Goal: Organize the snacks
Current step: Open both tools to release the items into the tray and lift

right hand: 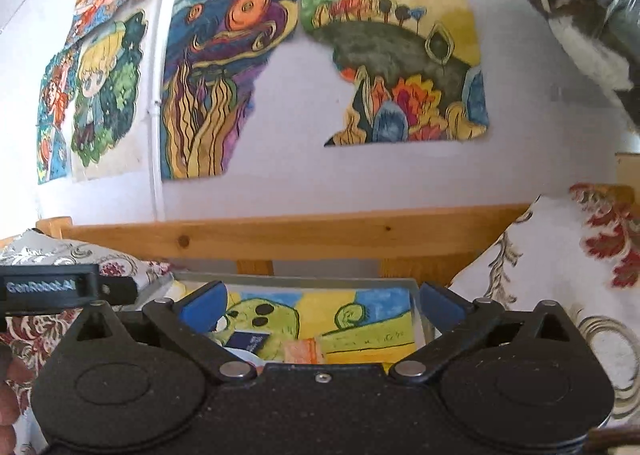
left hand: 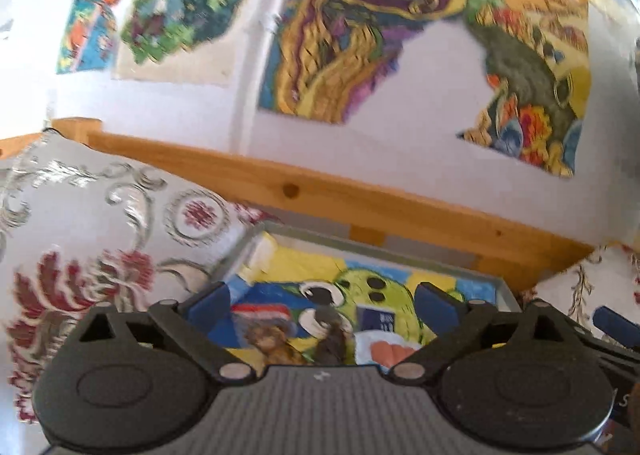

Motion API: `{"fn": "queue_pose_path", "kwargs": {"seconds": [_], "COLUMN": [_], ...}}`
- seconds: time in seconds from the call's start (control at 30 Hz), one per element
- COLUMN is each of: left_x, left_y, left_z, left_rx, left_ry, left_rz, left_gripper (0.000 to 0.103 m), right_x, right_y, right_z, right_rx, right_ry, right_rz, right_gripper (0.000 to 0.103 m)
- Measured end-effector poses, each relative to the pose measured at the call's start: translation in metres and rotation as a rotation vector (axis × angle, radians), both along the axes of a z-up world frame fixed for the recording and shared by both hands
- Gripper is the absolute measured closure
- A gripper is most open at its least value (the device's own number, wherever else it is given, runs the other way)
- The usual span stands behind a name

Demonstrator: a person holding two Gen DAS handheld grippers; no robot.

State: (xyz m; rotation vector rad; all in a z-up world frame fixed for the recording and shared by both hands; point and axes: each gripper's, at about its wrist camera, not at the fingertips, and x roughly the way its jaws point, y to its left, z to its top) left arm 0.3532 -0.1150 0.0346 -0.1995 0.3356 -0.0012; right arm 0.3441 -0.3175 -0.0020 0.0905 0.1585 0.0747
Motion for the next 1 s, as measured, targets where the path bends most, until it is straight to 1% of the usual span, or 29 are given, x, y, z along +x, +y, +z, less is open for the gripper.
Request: {"fn": "queue_pose_path", "kwargs": {"seconds": [0.13,0.3,0.5,0.67,0.8,1.0], "left_x": [-0.021,-0.05,-0.092,-0.126,-0.152,-0.187], "left_y": [0.013,0.028,0.045,0.055,0.061,0.066], "left_z": [0.014,0.027,0.034,0.03,0.025,0.015], "left_rx": [-0.024,-0.03,-0.028,0.0,-0.001,0.021], "left_ry": [-0.021,-0.037,-0.041,-0.029,-0.017,0.008], "left_rz": [0.028,0.055,0.074,0.093,0.099,0.097], "left_gripper": [0.001,0.001,0.001,0.001,0.001,0.001], "right_x": [-0.02,-0.053,-0.1,-0.138,-0.165,-0.2], "right_y": [0.001,0.008,0.019,0.023,0.023,0.018], "right_z": [0.014,0.03,0.04,0.037,0.03,0.017], "right_rx": [0.01,-0.001,-0.01,-0.019,-0.027,0.0], "right_ry": [-0.009,-0.023,-0.036,-0.033,-0.012,0.02], "right_rz": [-0.004,-0.003,0.005,0.003,-0.011,-0.045], "right_gripper": [0.001,0.001,0.001,0.001,0.001,0.001]}}
